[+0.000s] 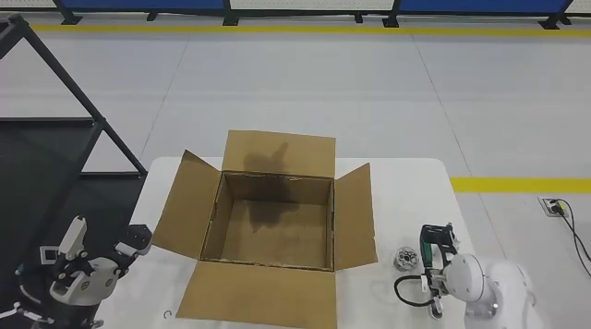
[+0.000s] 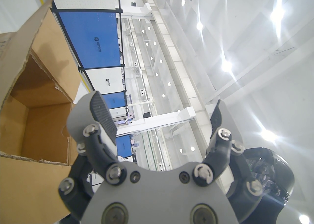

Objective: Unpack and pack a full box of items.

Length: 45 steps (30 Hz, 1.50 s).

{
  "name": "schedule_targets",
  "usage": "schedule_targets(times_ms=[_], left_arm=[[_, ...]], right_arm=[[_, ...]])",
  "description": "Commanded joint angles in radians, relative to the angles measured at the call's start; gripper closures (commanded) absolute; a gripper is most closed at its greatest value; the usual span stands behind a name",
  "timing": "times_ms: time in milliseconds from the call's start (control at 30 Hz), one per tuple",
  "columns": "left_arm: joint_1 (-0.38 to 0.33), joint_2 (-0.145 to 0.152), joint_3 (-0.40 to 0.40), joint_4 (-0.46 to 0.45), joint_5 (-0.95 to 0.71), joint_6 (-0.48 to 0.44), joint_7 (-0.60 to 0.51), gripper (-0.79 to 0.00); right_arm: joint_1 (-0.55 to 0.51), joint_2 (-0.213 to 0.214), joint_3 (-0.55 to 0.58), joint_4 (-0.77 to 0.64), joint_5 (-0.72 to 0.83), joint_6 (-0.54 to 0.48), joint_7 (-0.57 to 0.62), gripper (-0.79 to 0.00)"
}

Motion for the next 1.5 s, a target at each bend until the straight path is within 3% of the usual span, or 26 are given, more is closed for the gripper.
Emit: schedule_targets(times_ms=[0, 600, 633, 767, 1033, 1467], left_arm=[[0.001, 0.000, -0.001, 0.000, 0.002, -0.002, 0.000, -0.785], [0.015, 0.001, -0.005, -0.006, 0.001, -0.012, 0.003, -0.785], [0.015, 0.001, -0.005, -0.006, 0.001, -0.013, 0.003, -0.785], [0.017, 0.001, -0.005, -0.008, -0.001, -0.015, 0.007, -0.785], [0.020, 0.001, -0.005, -0.010, -0.001, -0.017, 0.008, -0.785], [0.024, 0.002, -0.004, -0.014, -0.002, -0.019, 0.006, -0.785]], right_arm=[[0.005, 0.001, -0.005, 0.010, 0.004, -0.006, -0.001, 0.000], [0.053, 0.012, -0.040, 0.106, 0.014, -0.004, -0.030, 0.000], [0.054, 0.013, -0.039, 0.107, 0.016, -0.003, -0.033, -0.018], [0.050, 0.016, -0.036, 0.108, 0.021, 0.003, -0.039, -0.219], [0.046, 0.023, -0.028, 0.118, 0.040, 0.007, -0.049, -0.212], [-0.099, 0.036, 0.024, -0.176, 0.141, -0.022, -0.076, -0.237]])
